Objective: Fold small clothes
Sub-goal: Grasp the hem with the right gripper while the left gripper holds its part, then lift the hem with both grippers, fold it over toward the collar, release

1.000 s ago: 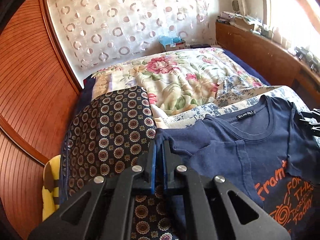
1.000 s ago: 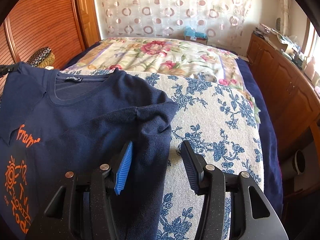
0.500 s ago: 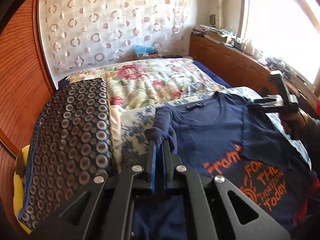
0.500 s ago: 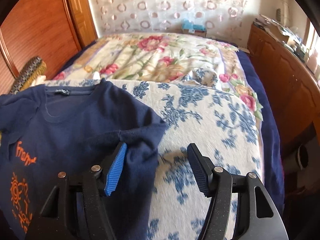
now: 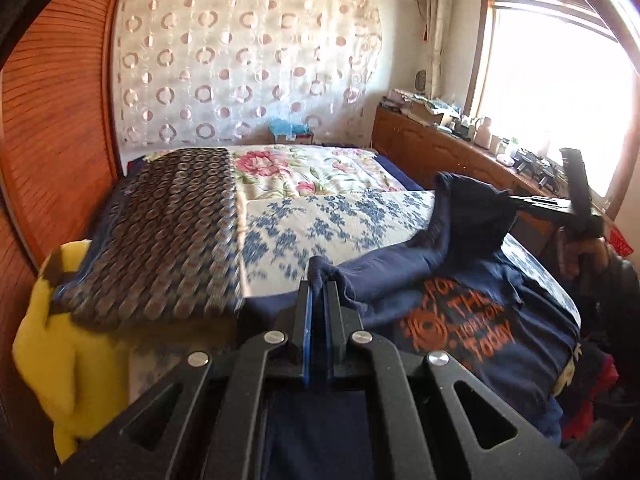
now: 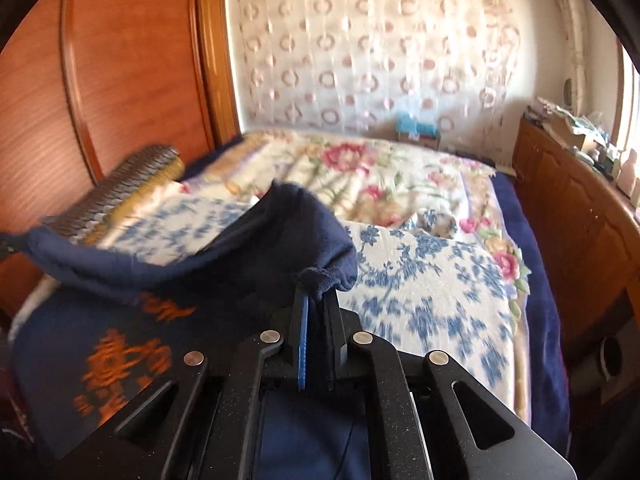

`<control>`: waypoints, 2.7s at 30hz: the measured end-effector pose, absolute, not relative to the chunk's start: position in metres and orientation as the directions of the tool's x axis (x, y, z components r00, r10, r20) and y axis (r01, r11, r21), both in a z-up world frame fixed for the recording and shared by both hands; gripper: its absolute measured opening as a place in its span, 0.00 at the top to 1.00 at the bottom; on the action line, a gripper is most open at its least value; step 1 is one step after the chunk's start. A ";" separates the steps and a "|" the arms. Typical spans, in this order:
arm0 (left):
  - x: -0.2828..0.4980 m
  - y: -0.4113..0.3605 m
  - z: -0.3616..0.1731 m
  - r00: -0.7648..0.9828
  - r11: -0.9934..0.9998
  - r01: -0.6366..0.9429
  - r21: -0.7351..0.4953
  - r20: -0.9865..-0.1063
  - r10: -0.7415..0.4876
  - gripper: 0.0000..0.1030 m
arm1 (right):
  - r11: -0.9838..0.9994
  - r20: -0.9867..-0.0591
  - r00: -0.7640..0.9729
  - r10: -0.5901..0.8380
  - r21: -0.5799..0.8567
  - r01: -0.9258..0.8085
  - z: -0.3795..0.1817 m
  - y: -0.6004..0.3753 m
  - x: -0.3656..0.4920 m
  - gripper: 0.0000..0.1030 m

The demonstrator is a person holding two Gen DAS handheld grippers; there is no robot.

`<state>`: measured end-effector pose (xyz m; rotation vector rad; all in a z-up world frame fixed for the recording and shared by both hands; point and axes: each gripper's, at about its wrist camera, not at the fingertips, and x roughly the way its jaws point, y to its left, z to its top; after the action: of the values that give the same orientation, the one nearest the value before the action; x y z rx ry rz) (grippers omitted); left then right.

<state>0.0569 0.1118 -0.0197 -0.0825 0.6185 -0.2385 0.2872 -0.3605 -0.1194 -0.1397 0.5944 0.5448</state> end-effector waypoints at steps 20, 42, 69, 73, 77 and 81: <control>-0.063 0.127 -0.061 0.713 0.964 0.175 -0.201 -0.649 -0.265 0.97 | 0.837 -0.722 0.569 0.393 0.025 -0.546 -0.152 -0.411 0.087 0.96; -0.027 0.135 -0.048 0.749 0.981 0.110 -0.160 -0.636 -0.187 0.45 | 0.882 -0.717 0.645 0.265 -0.091 -0.463 -0.144 -0.428 0.089 0.85; 0.079 0.144 -0.114 0.604 0.985 0.073 -0.153 -0.779 -0.166 0.45 | 0.923 -0.750 0.600 0.277 0.035 -0.383 -0.205 -0.423 0.212 0.40; 0.079 0.146 -0.114 0.605 0.985 0.081 -0.153 -0.778 -0.171 0.45 | 0.925 -0.754 0.599 0.269 0.029 -0.379 -0.205 -0.423 0.220 0.36; 0.082 0.146 -0.114 0.600 0.983 0.091 -0.160 -0.779 -0.182 0.45 | 0.916 -0.758 0.580 0.298 0.056 -0.397 -0.206 -0.423 0.224 0.36; 0.084 0.138 -0.113 0.591 0.978 0.141 -0.157 -0.779 -0.210 0.62 | 0.886 -0.751 0.550 0.365 0.099 -0.453 -0.205 -0.419 0.219 0.69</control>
<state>0.0842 0.1378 -0.1127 -0.0815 0.9162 -0.2042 0.2189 -0.4193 -0.2047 -0.1108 0.8615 0.4852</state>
